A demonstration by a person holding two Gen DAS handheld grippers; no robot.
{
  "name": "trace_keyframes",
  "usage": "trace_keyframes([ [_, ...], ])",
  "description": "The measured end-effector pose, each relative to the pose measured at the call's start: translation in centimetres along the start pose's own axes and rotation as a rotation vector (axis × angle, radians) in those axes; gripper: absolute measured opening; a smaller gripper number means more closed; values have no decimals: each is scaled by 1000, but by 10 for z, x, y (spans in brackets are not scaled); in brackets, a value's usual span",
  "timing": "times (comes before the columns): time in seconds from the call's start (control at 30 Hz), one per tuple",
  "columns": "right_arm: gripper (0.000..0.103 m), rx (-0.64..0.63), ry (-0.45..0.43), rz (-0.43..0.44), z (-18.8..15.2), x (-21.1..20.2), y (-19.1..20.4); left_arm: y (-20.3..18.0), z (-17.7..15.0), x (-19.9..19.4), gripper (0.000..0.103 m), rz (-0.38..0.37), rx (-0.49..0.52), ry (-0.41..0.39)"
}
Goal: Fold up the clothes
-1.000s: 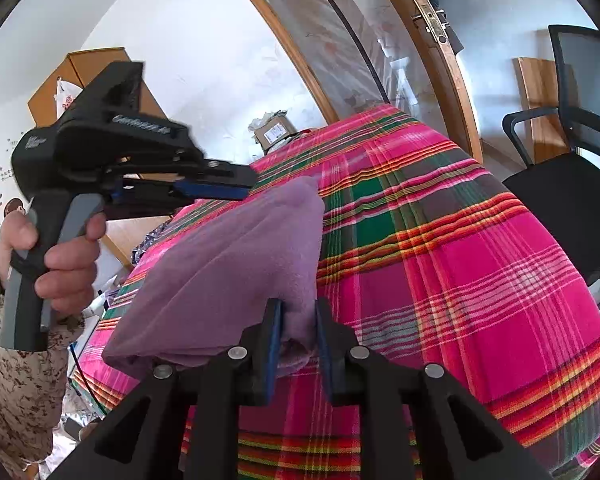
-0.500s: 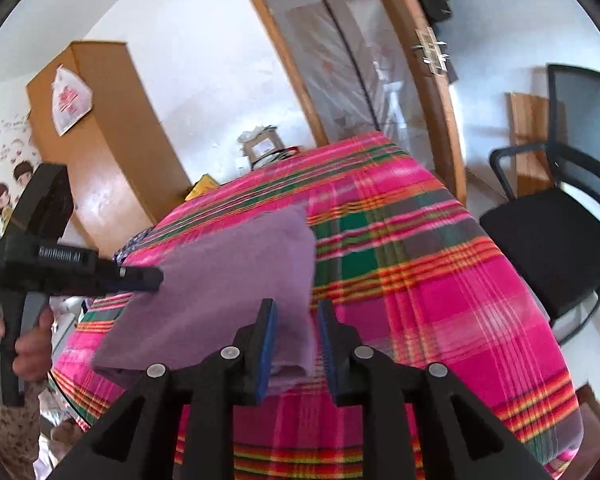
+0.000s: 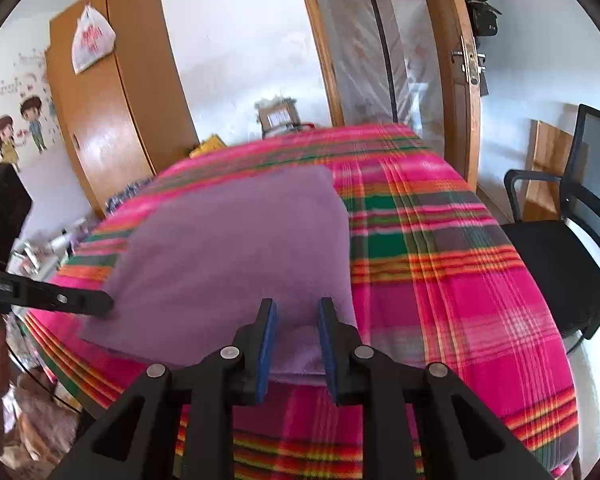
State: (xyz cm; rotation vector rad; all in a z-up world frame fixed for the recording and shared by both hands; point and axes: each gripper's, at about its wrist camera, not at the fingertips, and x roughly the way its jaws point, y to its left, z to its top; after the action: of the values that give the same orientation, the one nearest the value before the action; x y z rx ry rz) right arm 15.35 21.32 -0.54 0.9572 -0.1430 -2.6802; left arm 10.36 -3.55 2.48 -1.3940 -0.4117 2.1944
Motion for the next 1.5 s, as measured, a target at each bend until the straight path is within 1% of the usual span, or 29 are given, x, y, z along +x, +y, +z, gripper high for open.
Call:
trace_keyframes([
  [0.1,22,-6,13,-20,-2,-1,1,3,-6,3,19,-18,-4,23],
  [0.17,22,-26,22,-42,1,-2,4,8,-12,6,19,-13,-15,50],
  [0.23,22,-35,12,-49,5,-7,8,11,-16,4,19,-21,-10,50],
  [0.37,22,-71,-26,-16,11,-15,23,35,0,-17,19,-24,-71,-42],
  [0.53,23,-149,-51,60,17,-18,59,66,21,-44,19,-27,-149,-162],
  [0.57,25,-165,-50,77,17,-17,66,73,29,-45,19,-23,-166,-179],
  [0.63,31,-208,-41,113,18,-15,81,82,47,-43,20,-26,-191,-192],
  [0.67,31,-237,-34,123,16,-13,89,89,55,-42,25,-27,-205,-198],
  [0.7,31,-262,-28,128,15,-11,97,93,62,-39,26,-38,-218,-199],
  [0.77,31,-307,-13,149,11,-9,109,103,77,-28,27,-84,-246,-174],
  [0.87,31,-322,11,176,8,-8,119,112,93,-12,27,-115,-292,-124],
  [0.97,31,-355,21,208,1,-10,127,116,99,4,27,-175,-320,-66],
  [1.03,31,-389,17,211,-3,-10,135,120,103,11,27,-194,-332,-52],
  [1.1,31,-420,11,216,-7,-10,145,121,107,14,27,-189,-325,-55],
  [1.2,36,-453,17,238,-10,-7,158,121,110,14,27,-212,-334,-52],
  [1.27,36,-496,32,231,-14,-1,170,125,113,14,27,-210,-335,-58],
  [1.33,36,-526,46,201,-18,5,178,128,117,16,27,-215,-349,-56],
  [1.43,36,-522,73,177,-18,15,183,131,122,21,27,-231,-348,-42],
  [1.5,36,-516,84,166,-17,19,184,135,126,26,27,-251,-372,-31],
])
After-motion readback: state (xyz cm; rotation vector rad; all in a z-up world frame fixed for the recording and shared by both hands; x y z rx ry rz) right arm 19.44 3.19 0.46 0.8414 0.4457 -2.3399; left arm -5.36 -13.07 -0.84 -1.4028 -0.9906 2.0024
